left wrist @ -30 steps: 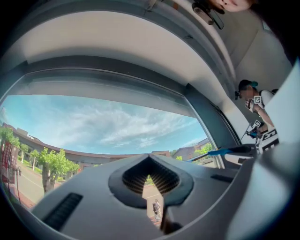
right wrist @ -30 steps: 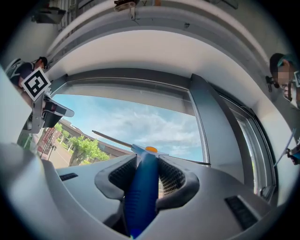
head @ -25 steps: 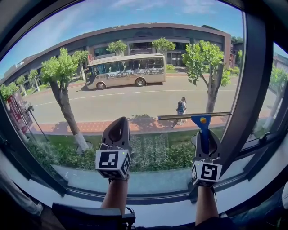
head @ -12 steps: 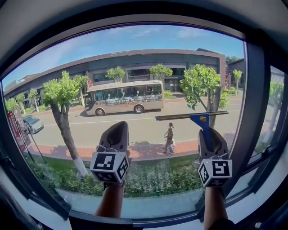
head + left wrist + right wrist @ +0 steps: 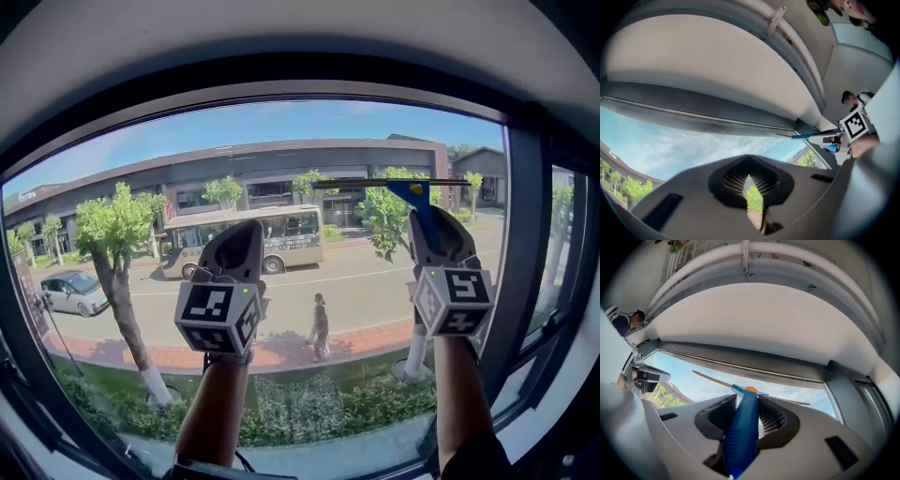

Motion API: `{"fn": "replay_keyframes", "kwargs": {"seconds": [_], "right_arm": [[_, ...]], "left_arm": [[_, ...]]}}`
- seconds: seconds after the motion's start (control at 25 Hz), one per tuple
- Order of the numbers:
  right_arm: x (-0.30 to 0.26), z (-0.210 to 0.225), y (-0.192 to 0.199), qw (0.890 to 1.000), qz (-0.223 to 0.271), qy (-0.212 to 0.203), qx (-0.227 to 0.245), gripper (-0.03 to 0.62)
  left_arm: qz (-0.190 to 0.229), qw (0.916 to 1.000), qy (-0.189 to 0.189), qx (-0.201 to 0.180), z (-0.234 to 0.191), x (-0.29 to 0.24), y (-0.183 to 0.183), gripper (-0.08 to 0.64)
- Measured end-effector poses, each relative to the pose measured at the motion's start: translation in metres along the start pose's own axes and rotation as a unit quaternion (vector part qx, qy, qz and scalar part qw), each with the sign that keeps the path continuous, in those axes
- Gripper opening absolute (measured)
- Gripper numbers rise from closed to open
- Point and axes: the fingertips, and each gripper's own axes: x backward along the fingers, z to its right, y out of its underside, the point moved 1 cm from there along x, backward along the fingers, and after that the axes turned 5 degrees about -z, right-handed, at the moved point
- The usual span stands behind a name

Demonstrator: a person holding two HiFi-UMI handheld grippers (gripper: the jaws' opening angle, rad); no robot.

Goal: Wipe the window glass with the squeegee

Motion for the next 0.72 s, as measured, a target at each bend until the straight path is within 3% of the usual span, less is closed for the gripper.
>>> {"fn": "replay_keyframes", "kwargs": {"seconds": [0.32, 0.72], "right_arm": [[-0.055, -0.005, -0.046, 1.000, -0.001, 0.019, 0.017, 0.143], [-0.110, -0.010, -0.088, 0.999, 0.024, 0.025, 0.032, 0.142]], "left_arm": [[0.010, 0.9995, -0.031, 0.001, -0.042, -0.012, -0.017, 0.002], [0.044, 0.9963, -0.064, -0.036, -0.053, -0.034, -0.051, 0.002]]}}
